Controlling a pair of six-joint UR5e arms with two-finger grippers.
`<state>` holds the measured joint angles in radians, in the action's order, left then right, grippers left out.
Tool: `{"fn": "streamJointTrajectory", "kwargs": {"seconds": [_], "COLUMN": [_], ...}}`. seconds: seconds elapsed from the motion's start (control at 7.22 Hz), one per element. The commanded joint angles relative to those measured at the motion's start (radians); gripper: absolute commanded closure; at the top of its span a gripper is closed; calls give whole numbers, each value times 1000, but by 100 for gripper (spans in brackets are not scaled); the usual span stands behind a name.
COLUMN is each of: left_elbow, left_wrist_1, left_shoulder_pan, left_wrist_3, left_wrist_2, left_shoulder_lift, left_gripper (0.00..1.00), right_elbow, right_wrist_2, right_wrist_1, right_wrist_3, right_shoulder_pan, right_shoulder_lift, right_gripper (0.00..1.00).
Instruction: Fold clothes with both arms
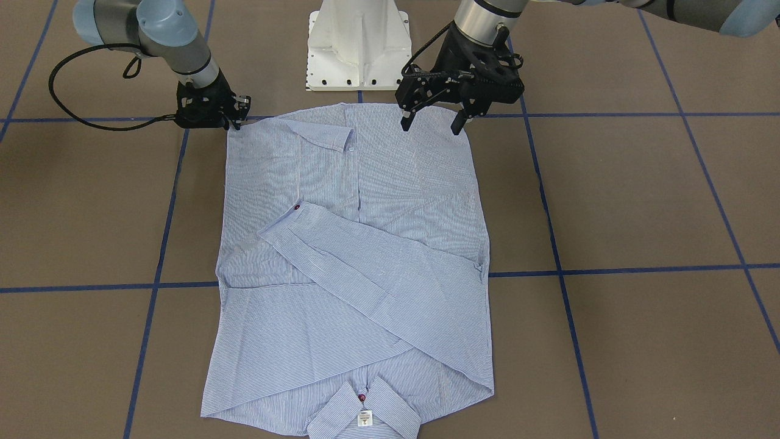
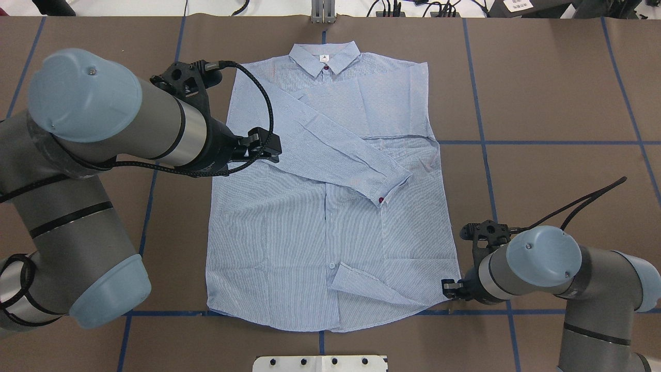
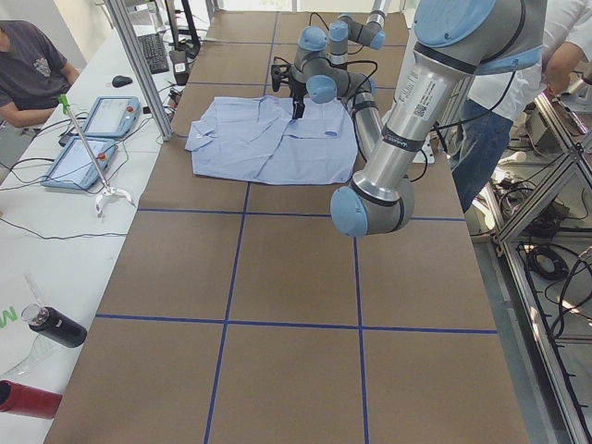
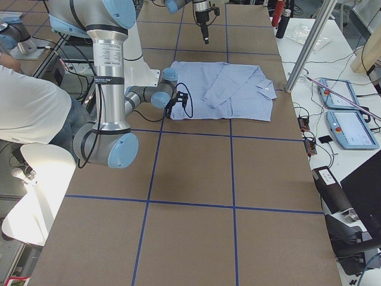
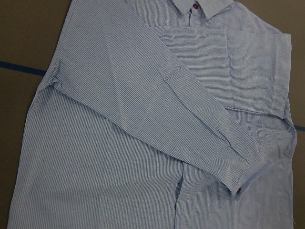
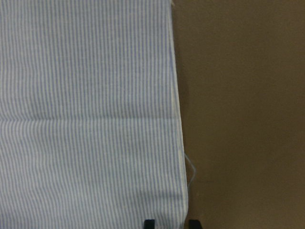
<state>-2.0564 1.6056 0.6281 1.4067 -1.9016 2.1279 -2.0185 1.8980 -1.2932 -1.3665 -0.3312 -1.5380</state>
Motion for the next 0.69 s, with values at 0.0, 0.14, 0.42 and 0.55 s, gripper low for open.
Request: {"fn": "streamJointTrajectory", "kwargs": {"seconds": [0.0,0.14,0.42,0.55], "left_elbow": [1,1,-1,-1], "left_wrist_1": [-6,-6,-7,-7], "left_shoulder_pan": [-1,-1,-1,-1], "left_wrist_3": [0,0,0,0], "left_wrist_2": [1,1,1,0], "left_shoulder_lift": [0,1,1,1], "left_gripper": [1,1,1,1], "right_elbow": [-2,1,7,9], "right_wrist_2": [-2,-2,-2,-2], "right_wrist_1": [0,0,-1,-1], "right_wrist_3": [0,0,0,0], "right_shoulder_pan": [-2,-2,-3,-3], "right_shoulder_lift": [1,1,1,1], "right_gripper": [1,2,9,23]}}
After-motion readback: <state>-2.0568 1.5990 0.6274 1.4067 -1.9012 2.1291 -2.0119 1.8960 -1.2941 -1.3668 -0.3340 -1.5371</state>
